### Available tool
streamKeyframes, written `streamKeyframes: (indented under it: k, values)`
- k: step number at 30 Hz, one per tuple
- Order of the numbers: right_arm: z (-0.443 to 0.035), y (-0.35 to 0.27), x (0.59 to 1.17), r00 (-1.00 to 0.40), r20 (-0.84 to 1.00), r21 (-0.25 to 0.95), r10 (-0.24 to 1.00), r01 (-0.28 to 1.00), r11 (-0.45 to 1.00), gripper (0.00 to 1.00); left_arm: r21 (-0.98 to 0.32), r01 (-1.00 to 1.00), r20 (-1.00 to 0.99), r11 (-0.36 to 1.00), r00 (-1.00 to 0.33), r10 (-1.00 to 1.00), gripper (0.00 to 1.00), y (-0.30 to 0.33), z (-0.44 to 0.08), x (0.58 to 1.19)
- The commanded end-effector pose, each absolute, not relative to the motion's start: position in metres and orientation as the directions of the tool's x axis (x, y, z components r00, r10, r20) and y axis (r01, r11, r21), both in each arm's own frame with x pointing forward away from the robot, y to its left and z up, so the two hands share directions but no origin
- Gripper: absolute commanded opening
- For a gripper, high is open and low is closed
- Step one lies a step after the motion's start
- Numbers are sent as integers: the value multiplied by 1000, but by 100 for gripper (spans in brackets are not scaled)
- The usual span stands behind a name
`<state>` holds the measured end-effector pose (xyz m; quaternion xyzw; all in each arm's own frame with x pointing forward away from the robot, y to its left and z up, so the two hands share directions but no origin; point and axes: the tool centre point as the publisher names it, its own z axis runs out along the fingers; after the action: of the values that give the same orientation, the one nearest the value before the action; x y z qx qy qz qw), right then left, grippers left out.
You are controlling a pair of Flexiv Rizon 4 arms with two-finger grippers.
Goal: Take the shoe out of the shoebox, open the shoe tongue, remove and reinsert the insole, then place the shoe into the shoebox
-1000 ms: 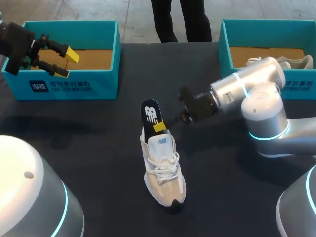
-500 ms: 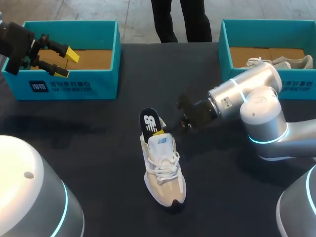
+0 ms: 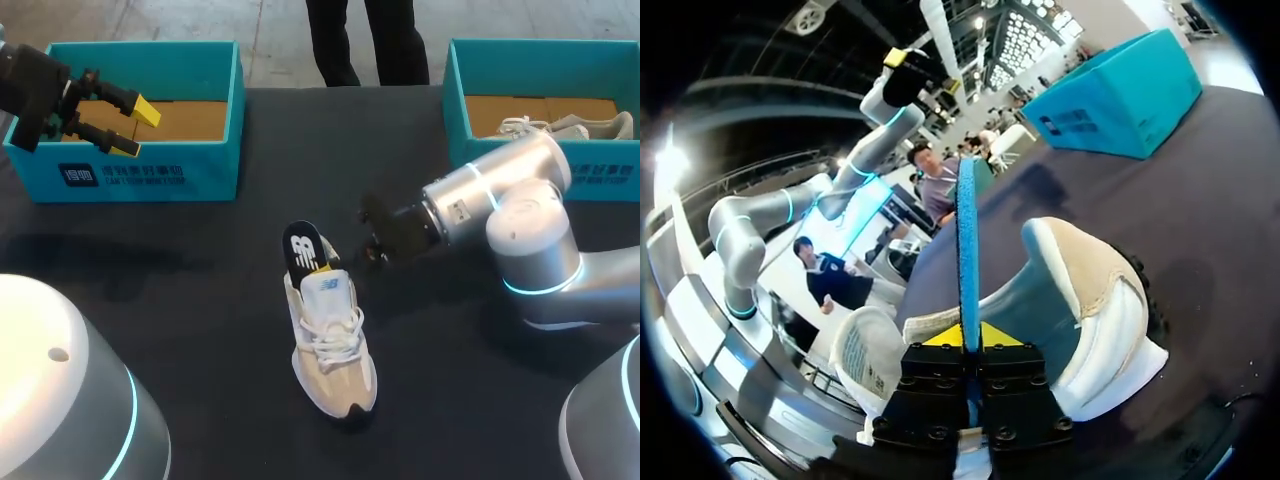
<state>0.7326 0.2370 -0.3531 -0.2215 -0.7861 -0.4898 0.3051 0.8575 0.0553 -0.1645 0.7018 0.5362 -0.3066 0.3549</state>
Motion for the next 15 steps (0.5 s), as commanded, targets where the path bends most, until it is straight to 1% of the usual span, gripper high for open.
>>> streamKeyframes:
  k: [1,15]
  values:
    - [-346,238,729,-727,684,643,62,642,417,25,170,970,-810,-173,238,537,100,55,-164,857]
    - [-332,240,739,-761,645,679,66,611,407,24,170,970,-810,-173,238,537,100,55,-164,857]
